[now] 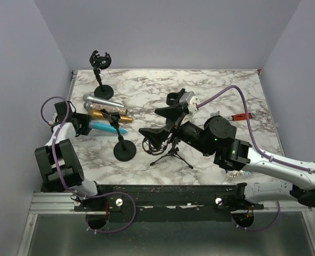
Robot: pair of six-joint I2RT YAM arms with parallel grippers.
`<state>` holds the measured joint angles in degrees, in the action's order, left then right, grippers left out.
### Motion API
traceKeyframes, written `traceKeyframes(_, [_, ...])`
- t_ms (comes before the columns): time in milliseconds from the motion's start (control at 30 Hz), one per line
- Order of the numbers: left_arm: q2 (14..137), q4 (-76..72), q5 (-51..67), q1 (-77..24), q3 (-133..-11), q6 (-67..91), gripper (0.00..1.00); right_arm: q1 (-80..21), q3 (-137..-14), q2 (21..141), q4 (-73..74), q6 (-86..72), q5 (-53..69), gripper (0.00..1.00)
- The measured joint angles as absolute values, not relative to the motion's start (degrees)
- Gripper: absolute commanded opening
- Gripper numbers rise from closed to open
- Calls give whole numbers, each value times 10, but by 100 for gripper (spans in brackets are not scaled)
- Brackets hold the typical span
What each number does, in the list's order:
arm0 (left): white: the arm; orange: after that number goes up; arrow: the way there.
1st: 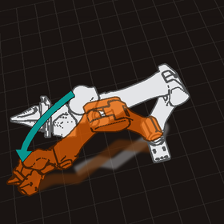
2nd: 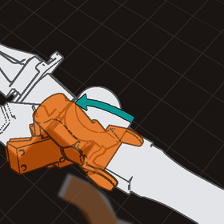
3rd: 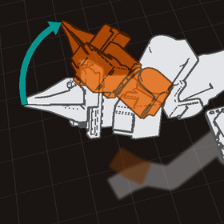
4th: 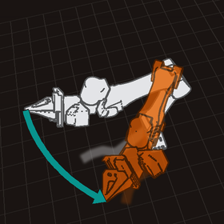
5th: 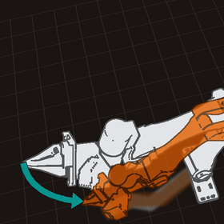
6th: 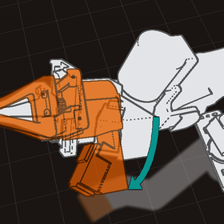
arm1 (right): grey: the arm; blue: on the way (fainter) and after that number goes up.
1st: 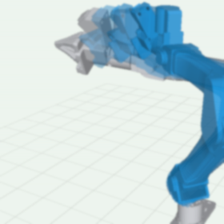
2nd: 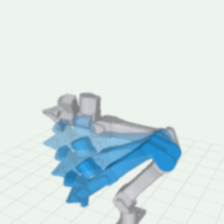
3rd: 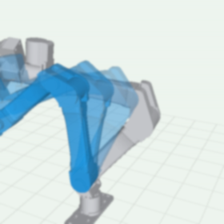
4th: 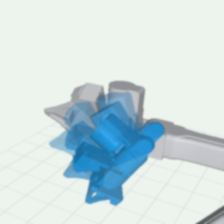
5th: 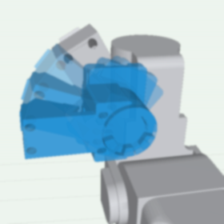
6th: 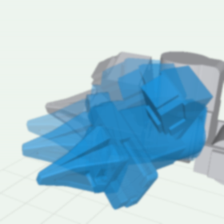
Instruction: Remove the microphone from the stand
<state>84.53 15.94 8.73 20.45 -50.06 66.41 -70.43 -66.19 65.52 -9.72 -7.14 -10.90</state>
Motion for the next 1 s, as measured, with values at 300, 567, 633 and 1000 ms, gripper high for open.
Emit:
traceKeyframes(300, [885, 138, 118, 207, -477, 711, 62, -704, -662, 668, -103, -80, -109, 100])
traceKeyframes(567, [886, 115, 147, 212, -475, 736, 99, -704, -669, 708, -95, -91, -109, 100])
traceKeyframes(633, [886, 112, 155, 214, -475, 738, 99, -704, -686, 728, -82, -97, -109, 100])
traceKeyframes(1000, [800, 112, 168, 222, -473, 728, 98, -694, -848, 879, 28, -175, -125, 100])
